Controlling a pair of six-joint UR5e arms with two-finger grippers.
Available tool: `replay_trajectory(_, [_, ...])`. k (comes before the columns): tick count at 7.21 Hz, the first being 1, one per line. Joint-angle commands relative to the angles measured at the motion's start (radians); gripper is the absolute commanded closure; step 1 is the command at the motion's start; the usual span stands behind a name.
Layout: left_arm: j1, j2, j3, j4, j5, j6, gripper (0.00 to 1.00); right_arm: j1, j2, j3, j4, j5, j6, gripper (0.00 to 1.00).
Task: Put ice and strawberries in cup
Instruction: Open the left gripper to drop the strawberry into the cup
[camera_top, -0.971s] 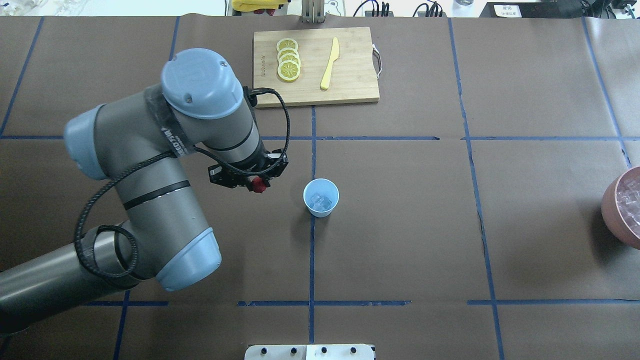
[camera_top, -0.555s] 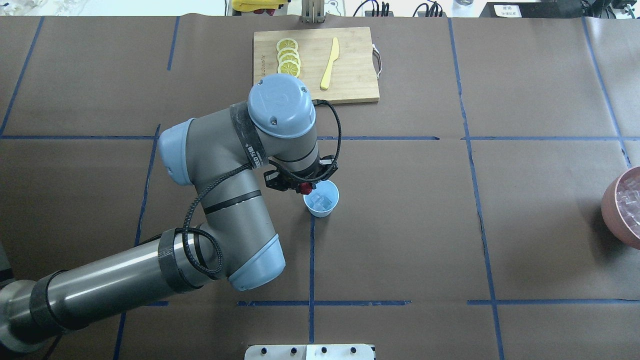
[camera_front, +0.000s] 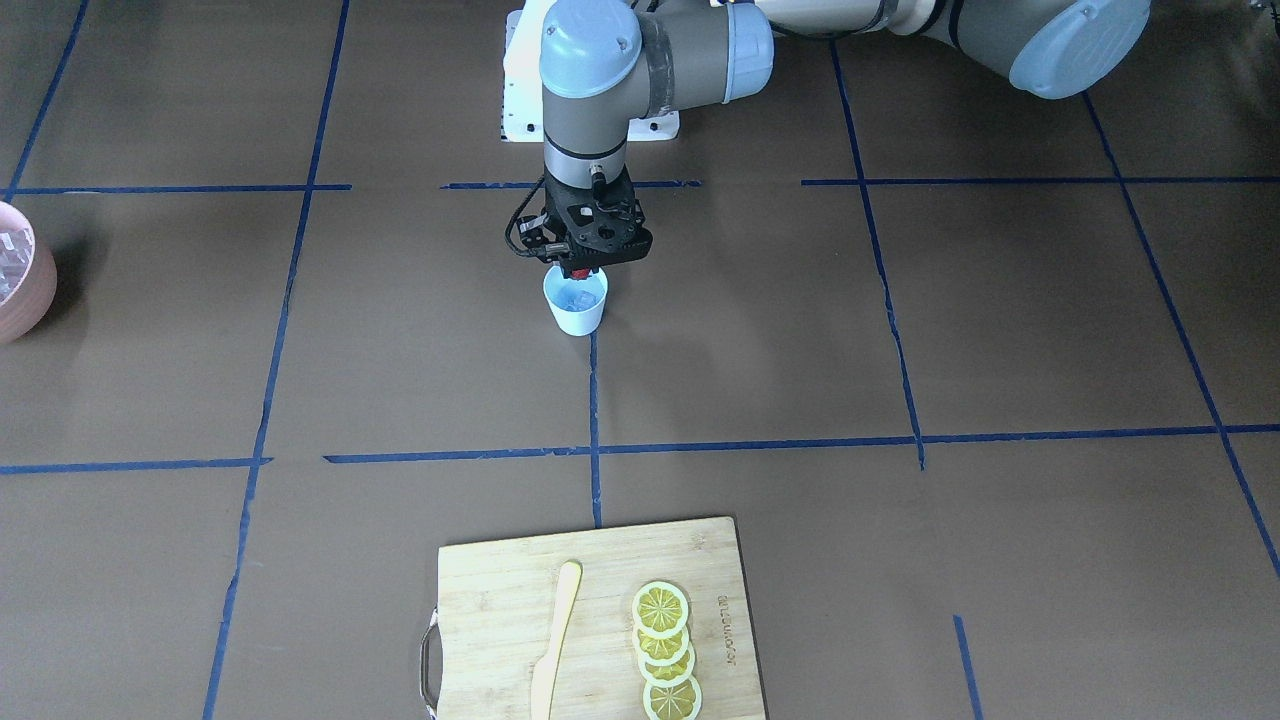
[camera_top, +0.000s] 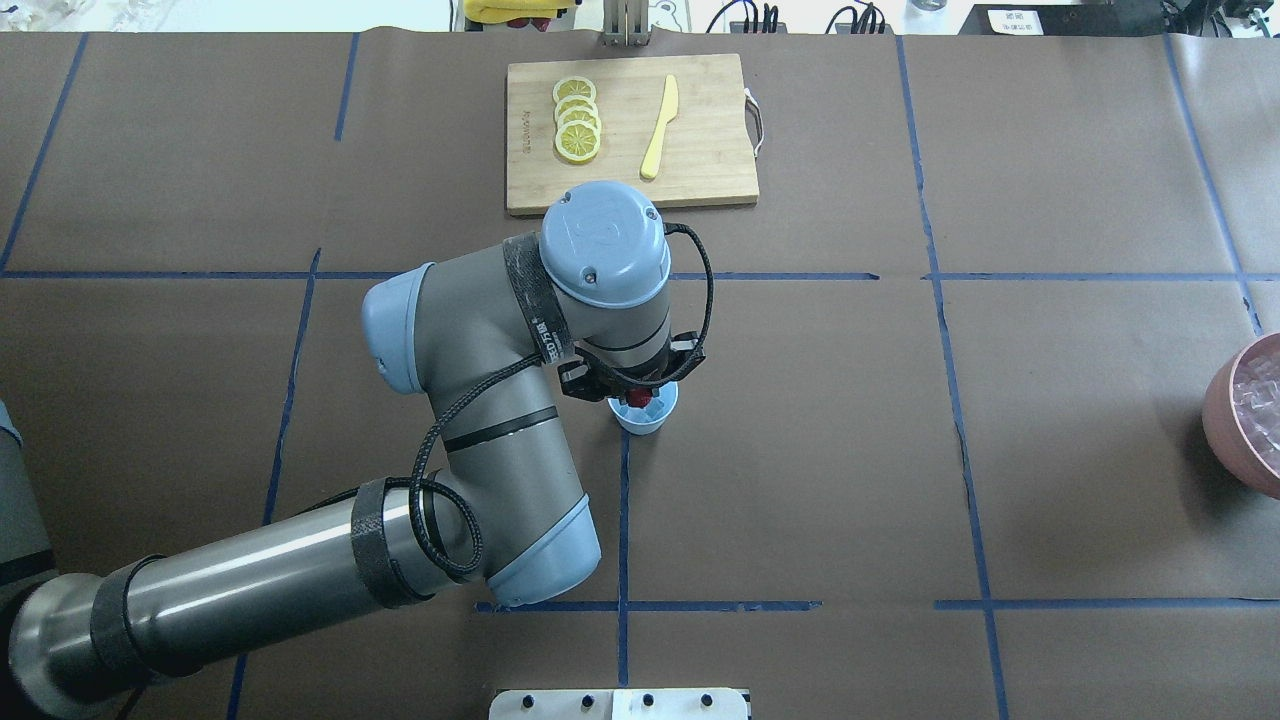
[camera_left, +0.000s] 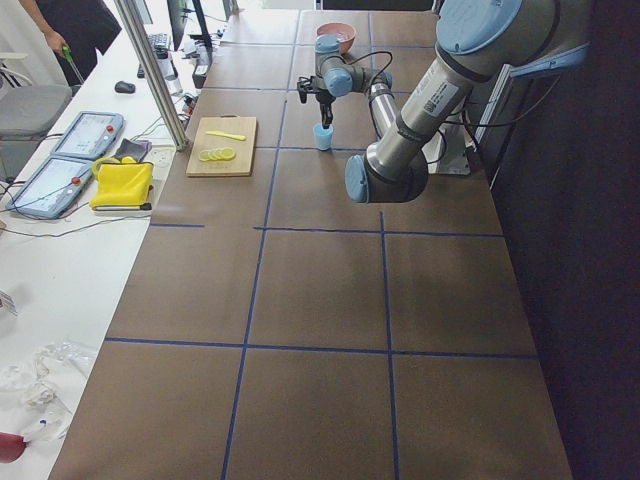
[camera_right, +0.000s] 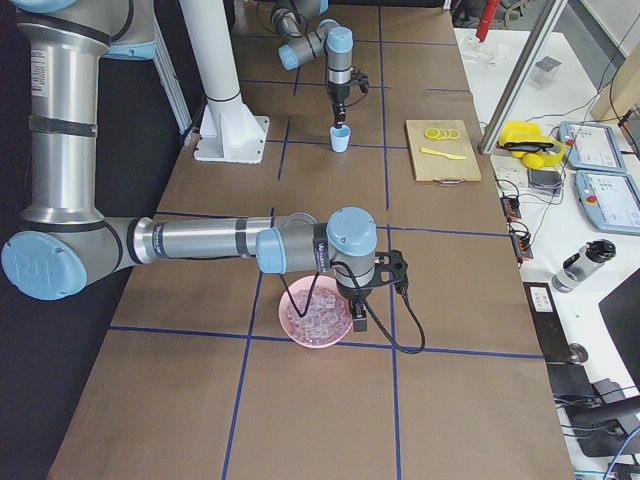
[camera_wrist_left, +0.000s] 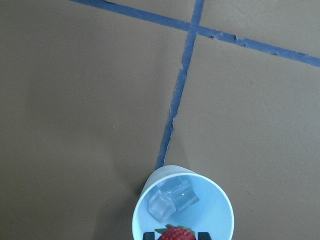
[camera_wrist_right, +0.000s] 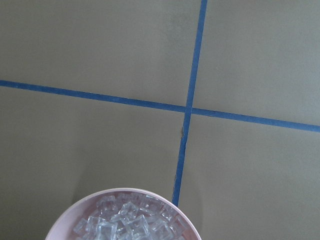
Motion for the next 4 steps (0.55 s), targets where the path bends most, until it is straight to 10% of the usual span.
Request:
replay_trajectory(1, [0.001,0.007,-0.006,-0.045,0.0,0.0,0.0,0.0,0.0,0.002,0.0,0.002,0.002,0.01])
replay_trajectory(4, [-0.049,0.019,-0.044,-0.018,-0.001,0.018,0.0,0.0,0.007,0.008,0.005,-0.008,0.003,0.01])
